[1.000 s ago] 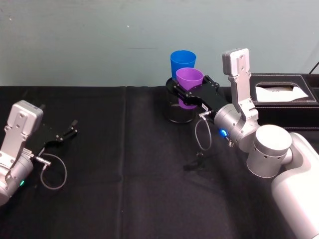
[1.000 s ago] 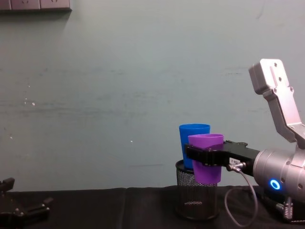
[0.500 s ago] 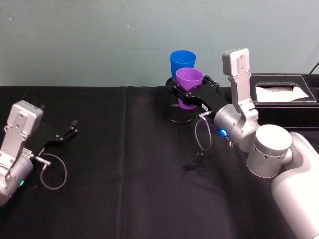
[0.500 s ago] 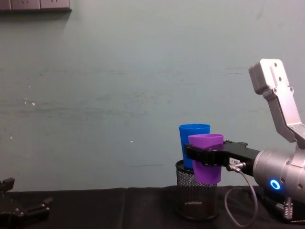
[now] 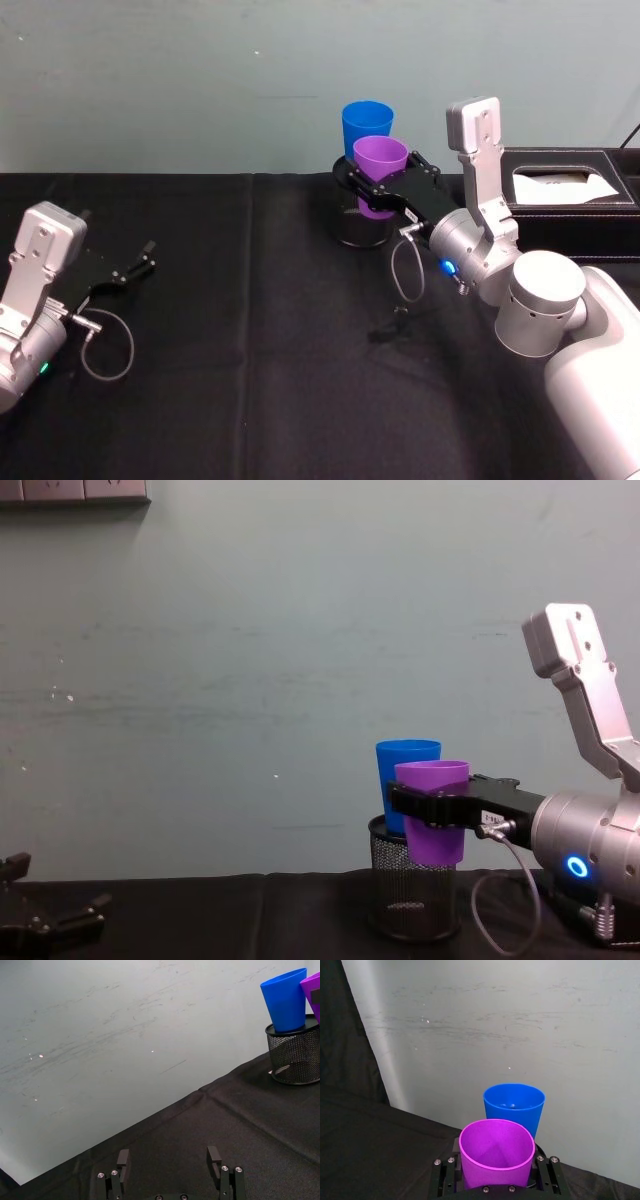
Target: Pick up one cup with a gripper and tap it against the other cup.
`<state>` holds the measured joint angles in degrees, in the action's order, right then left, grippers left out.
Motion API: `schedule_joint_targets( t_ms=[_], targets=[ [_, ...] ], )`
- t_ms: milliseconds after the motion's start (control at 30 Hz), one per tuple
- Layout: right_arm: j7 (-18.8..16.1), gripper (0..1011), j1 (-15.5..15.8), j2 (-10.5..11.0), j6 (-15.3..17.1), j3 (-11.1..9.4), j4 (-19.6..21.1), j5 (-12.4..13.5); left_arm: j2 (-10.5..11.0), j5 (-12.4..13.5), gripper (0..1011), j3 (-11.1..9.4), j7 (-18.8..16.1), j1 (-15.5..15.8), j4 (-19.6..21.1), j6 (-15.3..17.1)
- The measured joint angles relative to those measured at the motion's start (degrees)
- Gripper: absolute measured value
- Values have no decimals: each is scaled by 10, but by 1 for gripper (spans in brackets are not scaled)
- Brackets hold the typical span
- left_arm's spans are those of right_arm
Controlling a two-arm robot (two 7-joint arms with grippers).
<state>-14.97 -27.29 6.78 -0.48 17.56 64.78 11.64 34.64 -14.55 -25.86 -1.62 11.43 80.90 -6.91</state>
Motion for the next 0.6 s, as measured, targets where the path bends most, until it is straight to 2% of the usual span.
schedule_joint_targets(
  t_ms=[600],
  targets=[
    [0, 724, 0, 0, 0, 0, 0, 0, 0, 0, 1000, 0, 0, 0, 0, 0]
  ],
)
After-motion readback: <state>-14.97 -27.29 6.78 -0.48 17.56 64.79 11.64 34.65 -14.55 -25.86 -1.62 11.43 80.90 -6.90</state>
